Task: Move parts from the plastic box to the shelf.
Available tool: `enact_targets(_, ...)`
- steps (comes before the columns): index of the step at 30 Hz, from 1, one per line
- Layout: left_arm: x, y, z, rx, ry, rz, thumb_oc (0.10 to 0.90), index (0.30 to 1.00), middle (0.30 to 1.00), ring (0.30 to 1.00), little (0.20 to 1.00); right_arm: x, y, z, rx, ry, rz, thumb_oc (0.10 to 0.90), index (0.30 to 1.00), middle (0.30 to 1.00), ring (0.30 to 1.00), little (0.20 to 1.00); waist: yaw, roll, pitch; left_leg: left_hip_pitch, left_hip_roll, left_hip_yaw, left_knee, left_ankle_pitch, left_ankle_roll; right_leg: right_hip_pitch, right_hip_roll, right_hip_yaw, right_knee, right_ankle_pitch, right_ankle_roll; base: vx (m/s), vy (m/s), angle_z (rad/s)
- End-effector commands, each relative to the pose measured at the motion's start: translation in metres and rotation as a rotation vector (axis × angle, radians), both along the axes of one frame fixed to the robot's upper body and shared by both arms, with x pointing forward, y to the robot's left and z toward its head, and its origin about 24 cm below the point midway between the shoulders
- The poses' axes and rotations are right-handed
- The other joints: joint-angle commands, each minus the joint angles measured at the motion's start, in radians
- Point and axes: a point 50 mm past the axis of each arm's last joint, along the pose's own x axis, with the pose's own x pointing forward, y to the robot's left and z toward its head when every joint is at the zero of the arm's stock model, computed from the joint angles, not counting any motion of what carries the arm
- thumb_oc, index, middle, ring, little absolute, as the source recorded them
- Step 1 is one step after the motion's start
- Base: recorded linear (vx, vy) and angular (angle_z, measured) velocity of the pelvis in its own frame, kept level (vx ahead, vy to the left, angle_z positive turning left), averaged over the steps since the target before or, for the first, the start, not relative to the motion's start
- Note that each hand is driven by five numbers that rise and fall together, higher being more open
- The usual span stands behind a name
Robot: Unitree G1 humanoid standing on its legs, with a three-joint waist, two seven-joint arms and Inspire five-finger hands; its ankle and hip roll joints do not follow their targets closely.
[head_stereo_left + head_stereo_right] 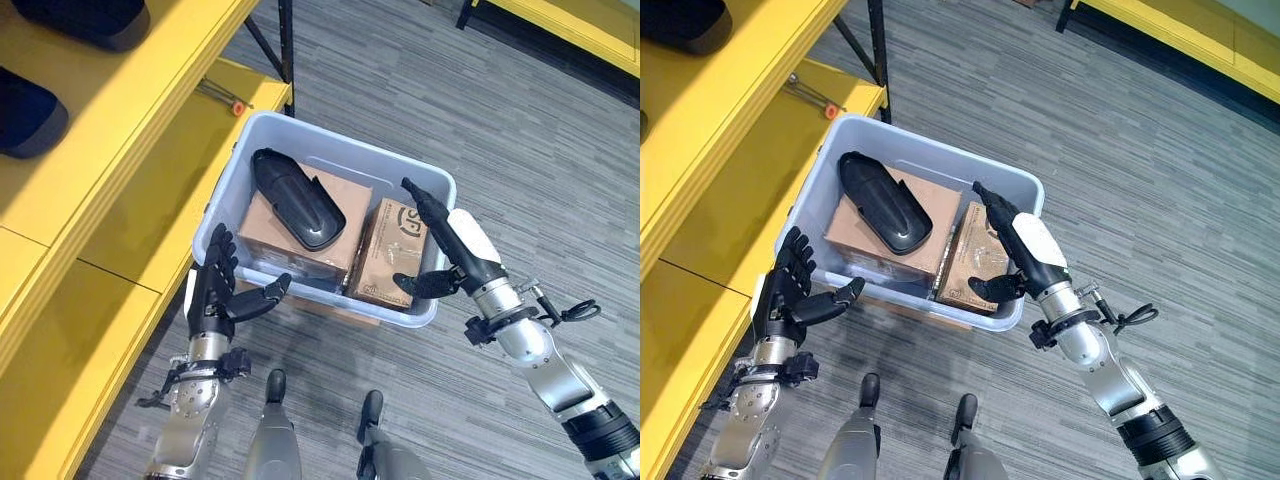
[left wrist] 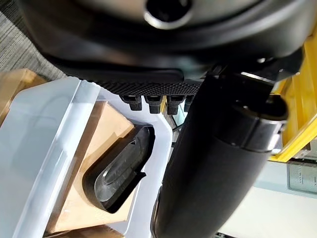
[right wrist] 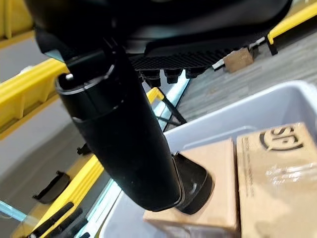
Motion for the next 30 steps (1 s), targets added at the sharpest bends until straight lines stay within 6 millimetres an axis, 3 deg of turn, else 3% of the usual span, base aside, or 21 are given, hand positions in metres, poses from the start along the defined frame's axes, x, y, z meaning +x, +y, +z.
enact_targets(1,0.009,-0.011,0.058,0.100,-0.294,-0.096,0.900,1.000,1.000,1.000,1.000,-0.001,0.014,0.046,0.060,-0.223,0.087,0.900,1.000,1.000,1.000,1.000,0.007,-0.019,-0.043,-0.072,-0.040,-0.036,0.128,-0.093,0.072,0.134,-0.156,0.013,0.184,0.084,0.087,0.05,0.324,0.25)
enact_targets(4,0.012,-0.012,0.062,0.118,-0.307,-0.113,0.900,1.000,1.000,1.000,1.000,0.001,0.021,0.048,0.069,-0.223,0.105,0.900,1.000,1.000,1.000,1.000,-0.009,0.008,-0.028,-0.020,-0.058,-0.031,0.099,-0.095,0.100,0.049,-0.153,0.041,0.317,0.156,0.067,0.03,0.320,0.08)
enact_targets(7,0.012,-0.010,0.062,0.137,-0.306,-0.112,0.900,1.000,1.000,1.000,1.000,0.005,0.027,0.048,0.080,-0.213,0.121,0.900,1.000,1.000,1.000,1.000,-0.023,0.033,0.000,0.051,-0.067,-0.010,0.066,-0.101,0.114,-0.036,-0.091,0.025,0.395,0.085,0.052,0.06,0.237,-0.18)
enact_targets(8,0.013,-0.009,0.060,0.137,-0.298,-0.103,0.900,1.000,1.000,1.000,1.000,0.005,0.027,0.048,0.077,-0.210,0.125,0.900,1.000,1.000,1.000,1.000,-0.032,0.039,0.006,0.082,-0.067,-0.006,0.045,-0.102,0.113,-0.066,-0.054,0.024,0.384,0.030,0.040,0.10,0.141,-0.22)
enact_targets(10,0.012,-0.005,0.057,0.134,-0.283,-0.080,0.900,1.000,1.000,1.000,1.000,0.006,0.029,0.050,0.076,-0.214,0.133,0.900,1.000,1.000,1.000,1.000,-0.036,0.040,0.007,0.124,-0.073,0.019,0.018,-0.109,0.107,-0.084,-0.041,-0.029,0.300,-0.019,0.030,0.13,0.064,-0.11)
enact_targets(12,0.009,-0.003,0.054,0.128,-0.274,-0.063,0.900,1.000,1.000,1.000,1.000,0.007,0.031,0.050,0.089,-0.210,0.144,0.900,1.000,1.000,1.000,1.000,-0.045,0.036,0.002,0.165,-0.074,0.034,-0.009,-0.114,0.096,-0.079,-0.027,-0.047,0.182,0.001,0.040,0.14,-0.020,-0.22)
enact_targets(15,0.007,-0.001,0.050,0.102,-0.260,-0.051,0.900,1.000,1.000,1.000,1.000,0.005,0.031,0.051,0.090,-0.210,0.146,0.900,1.000,1.000,1.000,1.000,-0.050,0.030,-0.010,0.202,-0.070,0.032,-0.025,-0.118,0.081,-0.067,-0.016,-0.005,0.093,0.034,0.054,0.14,-0.075,-0.21)
enact_targets(17,0.006,-0.004,0.045,0.099,-0.242,-0.056,0.900,1.000,1.000,1.000,1.000,0.003,0.026,0.045,0.082,-0.192,0.130,0.900,1.000,1.000,1.000,1.000,-0.051,0.026,-0.031,0.216,-0.075,0.038,-0.044,-0.116,0.079,-0.034,-0.017,-0.008,0.070,0.042,0.052,0.12,-0.064,0.21)
enact_targets(18,0.005,-0.006,0.042,0.086,-0.235,-0.062,0.900,1.000,1.000,1.000,1.000,0.001,0.023,0.045,0.077,-0.194,0.125,0.900,1.000,1.000,1.000,1.000,-0.064,0.029,-0.039,0.224,-0.067,0.026,-0.062,-0.110,0.073,-0.017,0.003,0.022,0.063,0.037,0.046,0.08,-0.063,0.34)
enact_targets(21,0.003,-0.008,0.039,0.071,-0.219,-0.070,0.900,1.000,1.000,1.000,1.000,-0.002,0.016,0.044,0.079,-0.191,0.110,0.900,1.000,1.000,1.000,1.000,-0.071,0.027,-0.066,0.232,-0.059,0.024,-0.089,-0.092,0.063,-0.001,0.007,-0.003,0.050,0.037,0.040,0.12,-0.137,0.16)
enact_targets(30,0.004,-0.009,0.036,0.069,-0.203,-0.090,0.900,1.000,1.000,1.000,1.000,-0.008,0.001,0.043,0.099,-0.187,0.071,0.900,1.000,1.000,1.000,1.000,-0.100,0.045,-0.102,0.258,0.001,0.005,-0.092,-0.083,0.019,0.031,0.044,-0.023,0.086,-0.035,0.006,0.08,-0.135,0.07)
